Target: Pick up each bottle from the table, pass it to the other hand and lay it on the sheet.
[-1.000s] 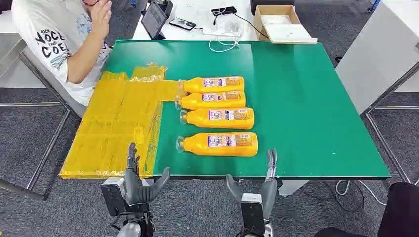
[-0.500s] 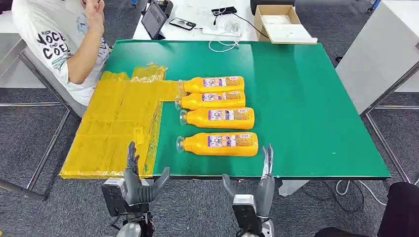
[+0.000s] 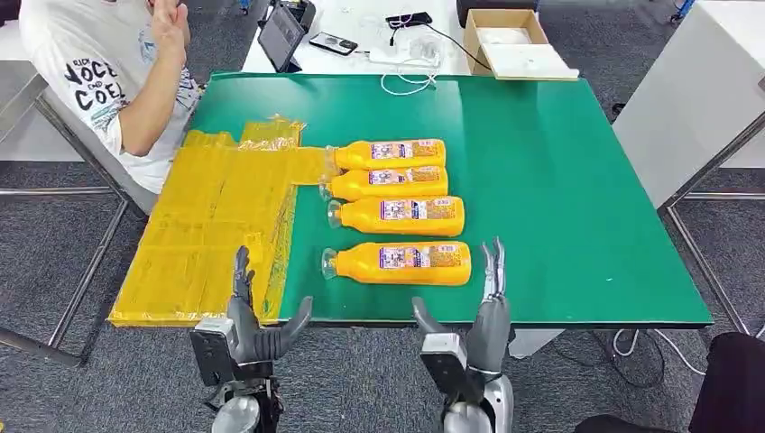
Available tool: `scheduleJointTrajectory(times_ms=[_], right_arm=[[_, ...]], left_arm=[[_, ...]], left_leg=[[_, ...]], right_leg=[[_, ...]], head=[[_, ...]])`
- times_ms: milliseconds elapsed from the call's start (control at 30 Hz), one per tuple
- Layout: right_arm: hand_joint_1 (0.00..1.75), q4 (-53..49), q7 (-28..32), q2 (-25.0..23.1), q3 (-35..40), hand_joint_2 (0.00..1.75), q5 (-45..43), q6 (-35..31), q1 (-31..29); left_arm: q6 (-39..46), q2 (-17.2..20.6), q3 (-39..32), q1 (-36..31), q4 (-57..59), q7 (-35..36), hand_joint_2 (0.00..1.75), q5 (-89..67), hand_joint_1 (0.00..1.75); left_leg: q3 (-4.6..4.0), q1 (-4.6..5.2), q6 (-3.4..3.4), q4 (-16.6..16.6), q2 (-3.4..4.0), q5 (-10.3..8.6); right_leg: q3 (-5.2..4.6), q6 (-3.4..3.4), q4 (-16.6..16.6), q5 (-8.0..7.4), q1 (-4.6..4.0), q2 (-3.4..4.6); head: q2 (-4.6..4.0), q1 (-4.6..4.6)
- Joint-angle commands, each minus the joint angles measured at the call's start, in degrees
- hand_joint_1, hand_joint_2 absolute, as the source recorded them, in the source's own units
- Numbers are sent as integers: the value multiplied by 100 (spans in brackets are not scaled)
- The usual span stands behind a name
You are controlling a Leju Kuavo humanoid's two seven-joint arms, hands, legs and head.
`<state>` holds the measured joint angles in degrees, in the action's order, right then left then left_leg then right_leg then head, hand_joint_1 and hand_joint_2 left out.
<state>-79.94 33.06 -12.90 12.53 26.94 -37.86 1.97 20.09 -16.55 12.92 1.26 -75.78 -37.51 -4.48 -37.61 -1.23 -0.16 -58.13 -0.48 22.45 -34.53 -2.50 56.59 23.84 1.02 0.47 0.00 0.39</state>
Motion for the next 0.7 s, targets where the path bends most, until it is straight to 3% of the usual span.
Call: scheduleJointTrajectory(times_ms=[33,133,333,500,567,700], right_arm=[[0,1888,-1351,880,-618,175,746,895,-1909],[0,2428,-2020,1071,-511,175,1067,1500,-2484],[0,2883,-2398,1122,-326,175,1262,1836,-2988],[0,3671,-2590,1075,-125,175,1223,2365,-3673],[0,3671,-2590,1075,-125,175,1223,2365,-3673],[0,4020,-2465,1037,231,175,1204,2961,-3844]], left_arm=[[-234,-32,-247,-621,741,66,175,-183,0],[-290,-25,-302,-600,754,101,175,-233,0],[-371,-47,-341,-615,753,125,175,-278,0],[-469,-53,-357,-651,788,160,175,-313,0],[-469,-53,-357,-651,788,160,175,-313,0],[-507,-52,-390,-687,866,165,175,-319,0]], left_leg=[[27,4,13,10,12,-6],[31,7,22,8,16,-9],[12,8,21,0,6,-14],[8,10,22,-4,19,-12],[13,11,24,-3,17,-11],[24,9,26,-3,11,-7]], right_leg=[[27,5,-16,-12,0,4],[33,0,-15,-14,2,7],[18,-10,-4,-14,8,2],[11,-9,2,-15,8,14],[15,-7,2,-13,9,11],[29,-3,-1,-8,7,2]], head=[[0,0],[0,0],[0,0],[0,0],[0,0],[0,0]])
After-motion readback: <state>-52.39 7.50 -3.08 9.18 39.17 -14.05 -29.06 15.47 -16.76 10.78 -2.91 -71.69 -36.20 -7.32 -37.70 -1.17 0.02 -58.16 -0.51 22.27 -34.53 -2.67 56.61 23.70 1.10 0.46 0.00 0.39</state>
